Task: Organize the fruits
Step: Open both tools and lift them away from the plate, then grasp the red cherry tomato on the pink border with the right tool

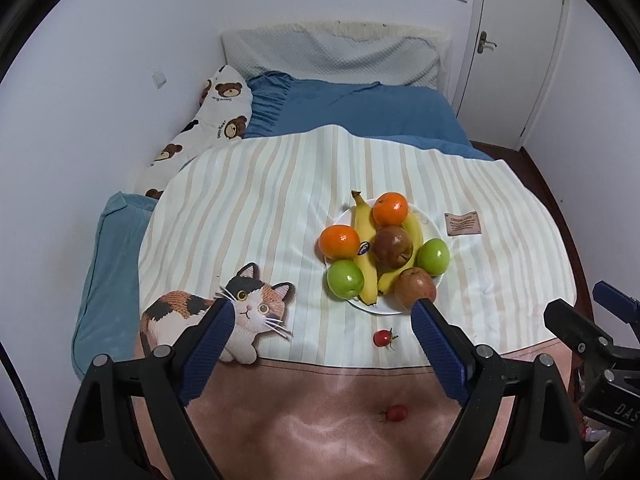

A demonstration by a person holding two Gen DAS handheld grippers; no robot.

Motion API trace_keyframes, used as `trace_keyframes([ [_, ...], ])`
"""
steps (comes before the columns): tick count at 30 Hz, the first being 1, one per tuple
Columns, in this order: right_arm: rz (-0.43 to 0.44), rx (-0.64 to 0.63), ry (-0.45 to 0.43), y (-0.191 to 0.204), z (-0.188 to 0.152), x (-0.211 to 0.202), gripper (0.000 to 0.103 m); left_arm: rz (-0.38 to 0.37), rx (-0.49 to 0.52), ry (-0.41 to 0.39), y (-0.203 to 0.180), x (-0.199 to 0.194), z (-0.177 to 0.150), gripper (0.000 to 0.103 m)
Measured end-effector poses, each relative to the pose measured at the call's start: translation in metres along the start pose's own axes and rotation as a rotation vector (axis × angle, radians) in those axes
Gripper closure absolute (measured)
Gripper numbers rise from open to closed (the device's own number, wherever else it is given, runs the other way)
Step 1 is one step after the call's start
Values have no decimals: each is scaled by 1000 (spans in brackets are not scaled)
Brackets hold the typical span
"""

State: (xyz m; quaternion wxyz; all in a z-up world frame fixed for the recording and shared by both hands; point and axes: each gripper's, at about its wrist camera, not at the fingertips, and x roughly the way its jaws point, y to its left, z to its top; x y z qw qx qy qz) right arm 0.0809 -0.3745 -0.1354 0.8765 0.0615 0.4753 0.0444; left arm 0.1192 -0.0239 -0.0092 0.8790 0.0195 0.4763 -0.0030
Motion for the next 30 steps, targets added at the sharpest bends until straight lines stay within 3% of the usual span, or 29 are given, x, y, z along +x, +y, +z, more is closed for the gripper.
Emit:
trace_keyframes([
  [6, 79, 8, 76, 2, -15, 10, 1, 41, -1, 12, 3, 4, -12, 13],
  [12, 185, 28, 320, 9, -70, 103, 1, 147, 52, 154, 10, 65, -47, 13],
  [14, 180, 17, 407, 14, -94, 139, 8, 177, 72, 211, 12, 88, -62, 13],
  [16, 196, 21, 478, 19, -118, 168, 29, 196, 101, 258, 14, 107, -77, 13],
  [20, 214, 6, 533, 31, -151, 197, 36, 216, 126, 325, 18, 132, -96, 13],
  [23, 215, -3, 553, 39, -168, 212, 49, 216, 125, 353, 19, 145, -103, 13],
  [25, 203, -15, 558, 43, -176, 221, 67, 209, 124, 361, 17, 150, -104, 13],
  [27, 186, -28, 531, 44, -179, 221, 73, 182, 129, 357, 14, 155, -102, 13],
  [30, 154, -40, 478, 42, -176, 212, 73, 109, 135, 345, 3, 164, -94, 13],
])
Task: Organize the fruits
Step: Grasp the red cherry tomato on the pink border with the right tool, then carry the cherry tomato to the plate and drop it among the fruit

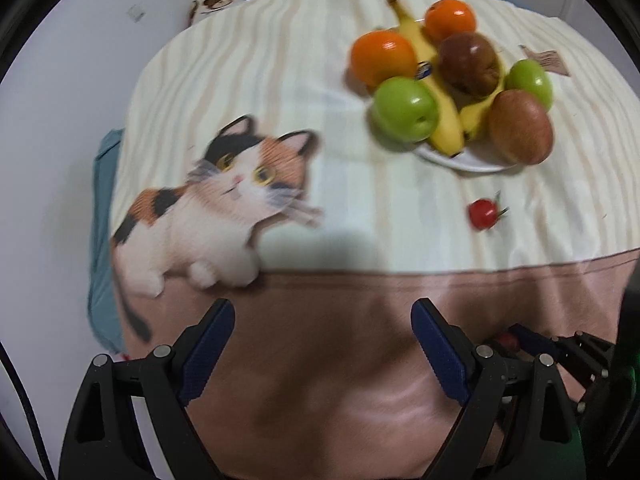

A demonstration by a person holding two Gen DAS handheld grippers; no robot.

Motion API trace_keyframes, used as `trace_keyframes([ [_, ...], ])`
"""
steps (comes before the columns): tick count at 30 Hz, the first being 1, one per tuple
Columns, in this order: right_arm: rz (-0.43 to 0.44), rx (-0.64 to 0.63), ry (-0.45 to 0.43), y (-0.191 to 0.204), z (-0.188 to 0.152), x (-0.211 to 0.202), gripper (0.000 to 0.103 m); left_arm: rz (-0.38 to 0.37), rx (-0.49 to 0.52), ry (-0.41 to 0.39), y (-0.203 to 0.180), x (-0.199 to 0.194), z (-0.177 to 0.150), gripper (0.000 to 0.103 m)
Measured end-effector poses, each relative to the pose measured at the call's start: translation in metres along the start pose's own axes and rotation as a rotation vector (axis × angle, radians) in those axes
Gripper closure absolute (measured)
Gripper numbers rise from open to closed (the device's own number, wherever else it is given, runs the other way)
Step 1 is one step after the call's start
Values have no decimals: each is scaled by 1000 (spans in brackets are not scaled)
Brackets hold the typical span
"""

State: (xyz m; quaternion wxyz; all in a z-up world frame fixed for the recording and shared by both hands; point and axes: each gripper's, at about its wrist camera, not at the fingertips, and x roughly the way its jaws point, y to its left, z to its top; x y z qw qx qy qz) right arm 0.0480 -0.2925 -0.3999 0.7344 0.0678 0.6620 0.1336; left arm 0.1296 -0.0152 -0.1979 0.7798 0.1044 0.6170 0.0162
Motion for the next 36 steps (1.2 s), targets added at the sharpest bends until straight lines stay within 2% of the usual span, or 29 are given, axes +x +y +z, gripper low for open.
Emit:
trace_keyframes([
  [4, -22, 46, -56, -18, 3, -22, 73, -137, 35, -8, -22, 10, 21, 13],
  [6, -34, 73, -72, -29, 4, -29, 73, -215, 53, 16, -37, 21, 33, 13],
  [8, -49, 107, -88, -43, 6, -35, 73, -293, 61, 50, -52, 33, 44, 21],
  [10, -59, 137, -96, -55, 8, -40, 73, -336, 69, 82, -64, 45, 53, 26],
  [13, -67, 166, -107, -66, 7, -44, 73, -366, 90, 117, -79, 61, 61, 37],
  [15, -71, 174, -112, -73, 15, -46, 73, -360, 119, 116, -88, 67, 62, 40],
  [17, -72, 181, -117, -77, 18, -47, 73, -361, 144, 117, -94, 70, 63, 61],
  [20, -68, 183, -117, -74, 24, -47, 73, -357, 163, 121, -99, 73, 64, 75],
  [24, -60, 178, -119, -71, 31, -50, 73, -353, 164, 99, -95, 66, 64, 75],
  [27, -46, 171, -131, -57, 49, -51, 73, -364, 142, 83, -82, 55, 68, 75],
  [33, 16, 144, -215, -48, 77, -88, 73, -458, 39, 18, -41, 5, 87, 75],
  [36, 37, 110, -269, -42, 111, -104, 73, -511, -4, 0, -26, -10, 113, 75],
])
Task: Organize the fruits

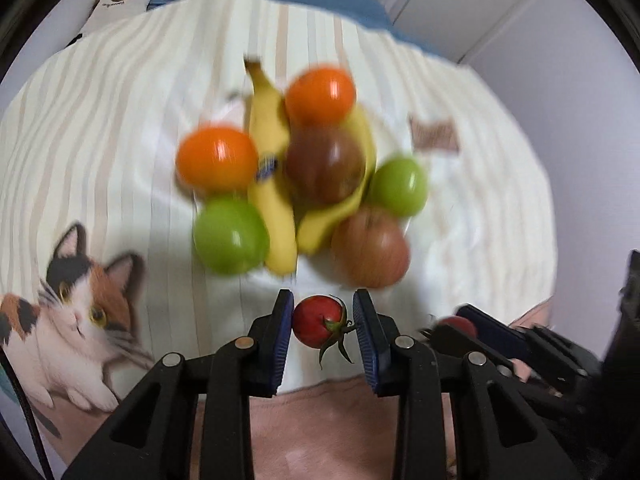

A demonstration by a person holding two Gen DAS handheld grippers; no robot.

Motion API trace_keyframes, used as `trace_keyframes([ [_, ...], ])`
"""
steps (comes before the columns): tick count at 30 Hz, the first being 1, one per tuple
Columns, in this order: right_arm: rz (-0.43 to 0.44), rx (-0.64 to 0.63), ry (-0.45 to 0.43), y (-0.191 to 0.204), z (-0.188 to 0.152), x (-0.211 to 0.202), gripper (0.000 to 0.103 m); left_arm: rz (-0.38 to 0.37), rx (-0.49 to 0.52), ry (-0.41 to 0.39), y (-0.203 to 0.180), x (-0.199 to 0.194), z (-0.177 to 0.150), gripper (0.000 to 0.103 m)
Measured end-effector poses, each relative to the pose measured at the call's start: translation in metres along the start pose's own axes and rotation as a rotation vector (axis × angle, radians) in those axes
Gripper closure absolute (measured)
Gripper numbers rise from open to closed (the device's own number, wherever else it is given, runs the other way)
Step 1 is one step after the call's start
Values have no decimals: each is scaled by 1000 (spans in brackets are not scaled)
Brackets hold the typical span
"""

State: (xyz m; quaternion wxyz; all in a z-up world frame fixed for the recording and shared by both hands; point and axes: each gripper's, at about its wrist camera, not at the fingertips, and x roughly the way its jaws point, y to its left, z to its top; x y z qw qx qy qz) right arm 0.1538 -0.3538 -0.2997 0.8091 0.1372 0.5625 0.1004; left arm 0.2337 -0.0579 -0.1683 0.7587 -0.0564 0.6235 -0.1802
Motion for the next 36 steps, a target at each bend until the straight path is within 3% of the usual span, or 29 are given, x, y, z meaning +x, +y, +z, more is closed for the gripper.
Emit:
trace_keyframes([
  [6, -13, -67, -35, 9, 49, 22, 73, -21, -57, 10, 23, 11, 51, 75],
  [13, -29, -122, 4, 16, 81, 56, 73, -65, -75, 61, 36, 40, 67, 75],
  [17, -25, -112, 48, 15, 83, 72, 73, -66, -73, 55, 37, 35, 70, 74],
  [18, -27, -114, 52, 15, 83, 74, 70, -57, -74, 54, 38, 34, 71, 74],
  [21, -15, -107, 51, 15, 82, 75, 42, -41, -96, 70, 41, 36, 73, 73],
  [27, -43, -107, 34, 19, 84, 68, 25, -63, -144, 96, 48, 39, 70, 68],
  [30, -57, -88, 27, 14, 85, 59, 20, -46, -139, 90, 46, 36, 67, 50],
  [32, -78, -72, 28, 9, 85, 53, 13, 16, -108, 69, 43, 30, 65, 20],
  [33, -84, -66, 29, 7, 84, 51, 9, 41, -95, 54, 41, 27, 63, 15],
  [36, -131, -48, 39, 2, 80, 42, 4, 87, -75, 19, 39, 17, 55, 12],
])
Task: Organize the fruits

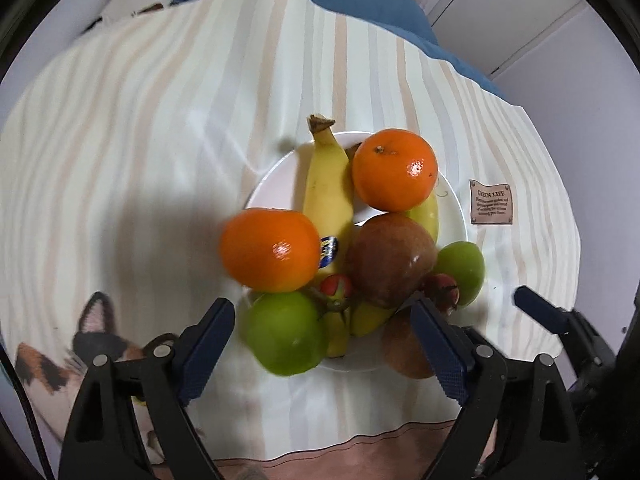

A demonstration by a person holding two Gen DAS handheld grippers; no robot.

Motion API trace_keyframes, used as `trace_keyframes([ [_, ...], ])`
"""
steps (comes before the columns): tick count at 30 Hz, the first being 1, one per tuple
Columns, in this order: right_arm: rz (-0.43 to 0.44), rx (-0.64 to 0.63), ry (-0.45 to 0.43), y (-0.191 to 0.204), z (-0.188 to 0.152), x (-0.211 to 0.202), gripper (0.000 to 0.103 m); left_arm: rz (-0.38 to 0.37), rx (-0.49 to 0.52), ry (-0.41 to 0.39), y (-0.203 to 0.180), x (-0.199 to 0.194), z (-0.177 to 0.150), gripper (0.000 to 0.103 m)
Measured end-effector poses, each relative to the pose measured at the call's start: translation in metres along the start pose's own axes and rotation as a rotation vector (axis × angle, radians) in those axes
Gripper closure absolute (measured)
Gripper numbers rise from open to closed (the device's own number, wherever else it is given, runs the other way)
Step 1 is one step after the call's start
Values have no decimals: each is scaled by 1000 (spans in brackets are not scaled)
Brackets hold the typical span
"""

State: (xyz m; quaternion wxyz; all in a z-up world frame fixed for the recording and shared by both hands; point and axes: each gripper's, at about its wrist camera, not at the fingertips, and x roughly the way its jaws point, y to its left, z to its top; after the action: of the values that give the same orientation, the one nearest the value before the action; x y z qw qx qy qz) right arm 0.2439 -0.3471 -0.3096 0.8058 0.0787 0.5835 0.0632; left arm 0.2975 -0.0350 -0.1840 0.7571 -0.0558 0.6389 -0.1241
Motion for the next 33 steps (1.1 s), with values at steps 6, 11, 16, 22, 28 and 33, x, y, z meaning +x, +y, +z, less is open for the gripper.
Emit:
trace_keyframes([
  [6, -41, 29, 8, -8, -15, -15, 2, 106, 28, -56, 0, -17, -15, 8],
  [11, -59, 53, -15, -14, -23, -35, 2, 154, 38, -89, -3, -33, -30, 8],
  [16, -73, 44, -49, -11, -30, -59, 2, 177, 35, -121, -7, -51, -44, 8],
  [22, -77, 14, -109, -3, -44, -105, 2, 192, 16, -208, -14, -97, -68, 8],
  [28, -63, -23, -187, 8, -72, -171, 1, 248, 25, -326, -32, -161, -105, 8],
  [33, -61, -50, -250, 17, -99, -224, 1, 267, 41, -400, -51, -205, -137, 8],
])
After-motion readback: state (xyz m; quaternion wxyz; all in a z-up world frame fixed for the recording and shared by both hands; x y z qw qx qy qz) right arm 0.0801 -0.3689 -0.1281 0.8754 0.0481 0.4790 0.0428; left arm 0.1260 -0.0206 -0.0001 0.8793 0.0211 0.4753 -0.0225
